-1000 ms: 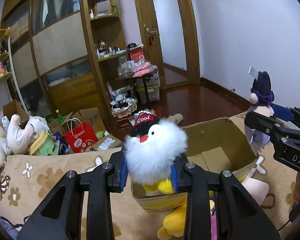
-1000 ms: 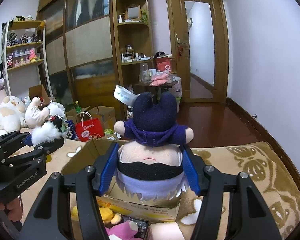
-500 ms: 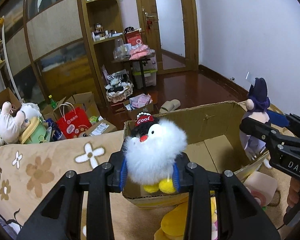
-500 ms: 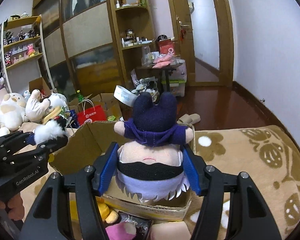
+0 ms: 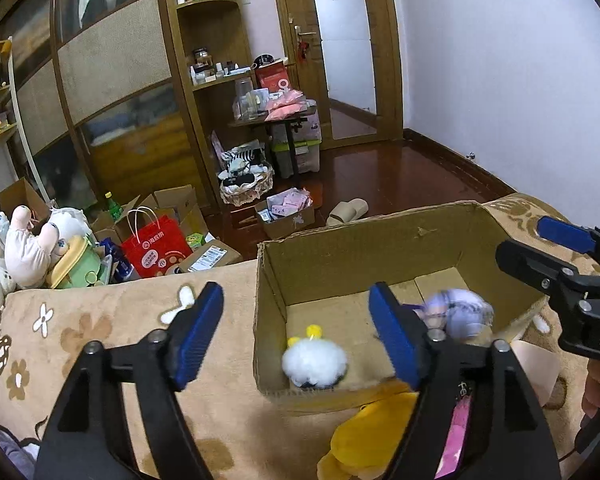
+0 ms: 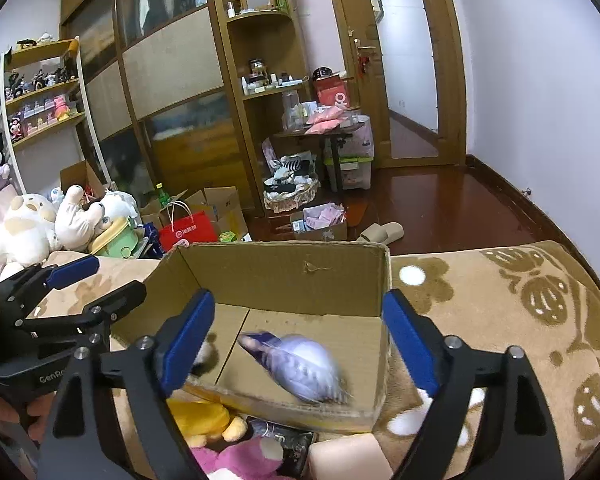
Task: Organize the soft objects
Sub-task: 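Open both grippers to drop the chick and doll into the box, then move both tools back toward the remaining plush pile beside the box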
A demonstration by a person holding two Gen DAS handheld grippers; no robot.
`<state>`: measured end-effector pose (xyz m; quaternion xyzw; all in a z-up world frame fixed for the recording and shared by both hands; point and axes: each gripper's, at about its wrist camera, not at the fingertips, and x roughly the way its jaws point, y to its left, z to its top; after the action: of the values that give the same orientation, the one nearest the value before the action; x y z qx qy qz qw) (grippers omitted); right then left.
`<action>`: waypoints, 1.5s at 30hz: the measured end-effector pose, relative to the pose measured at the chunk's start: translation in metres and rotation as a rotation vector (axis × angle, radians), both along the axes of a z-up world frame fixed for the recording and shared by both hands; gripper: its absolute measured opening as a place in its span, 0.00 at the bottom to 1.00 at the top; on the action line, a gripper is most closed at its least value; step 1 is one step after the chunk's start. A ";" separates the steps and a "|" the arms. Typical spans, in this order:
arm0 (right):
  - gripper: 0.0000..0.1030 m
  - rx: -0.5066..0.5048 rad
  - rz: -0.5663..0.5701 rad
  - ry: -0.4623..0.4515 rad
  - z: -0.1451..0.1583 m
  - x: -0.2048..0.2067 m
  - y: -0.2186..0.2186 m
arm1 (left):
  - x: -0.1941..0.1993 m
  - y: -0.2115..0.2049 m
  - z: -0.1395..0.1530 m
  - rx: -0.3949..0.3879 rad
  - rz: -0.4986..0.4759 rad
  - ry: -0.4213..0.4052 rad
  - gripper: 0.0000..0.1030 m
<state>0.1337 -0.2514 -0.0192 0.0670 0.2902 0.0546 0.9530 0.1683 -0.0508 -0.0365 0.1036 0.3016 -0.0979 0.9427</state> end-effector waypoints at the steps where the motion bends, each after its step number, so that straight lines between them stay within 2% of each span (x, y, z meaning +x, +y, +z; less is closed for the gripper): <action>1: 0.91 -0.003 -0.004 -0.002 0.001 -0.002 0.000 | 0.000 0.001 0.001 0.000 0.002 0.000 0.79; 5: 0.97 -0.011 -0.014 -0.014 0.008 -0.009 -0.001 | -0.003 0.002 0.004 0.013 0.016 -0.002 0.88; 8: 0.98 -0.021 -0.024 -0.022 0.013 -0.016 -0.001 | -0.009 0.001 0.007 0.032 0.024 -0.008 0.93; 17: 0.98 -0.019 -0.061 -0.034 0.031 -0.042 -0.008 | -0.030 0.006 0.017 0.021 0.026 0.002 0.95; 30: 0.98 -0.037 -0.109 0.019 0.046 -0.091 -0.023 | -0.064 0.029 0.033 -0.010 0.045 0.059 0.95; 39: 0.98 -0.026 -0.135 0.098 0.034 -0.121 -0.027 | -0.087 0.044 0.034 -0.030 0.057 0.132 0.95; 45: 0.98 -0.036 -0.118 0.123 0.028 -0.131 -0.019 | -0.099 0.045 0.032 -0.030 0.046 0.151 0.95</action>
<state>0.0032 -0.2703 0.0084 0.0700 0.3446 -0.0109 0.9361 0.0695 -0.0059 -0.0042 0.0751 0.3726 -0.0884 0.9207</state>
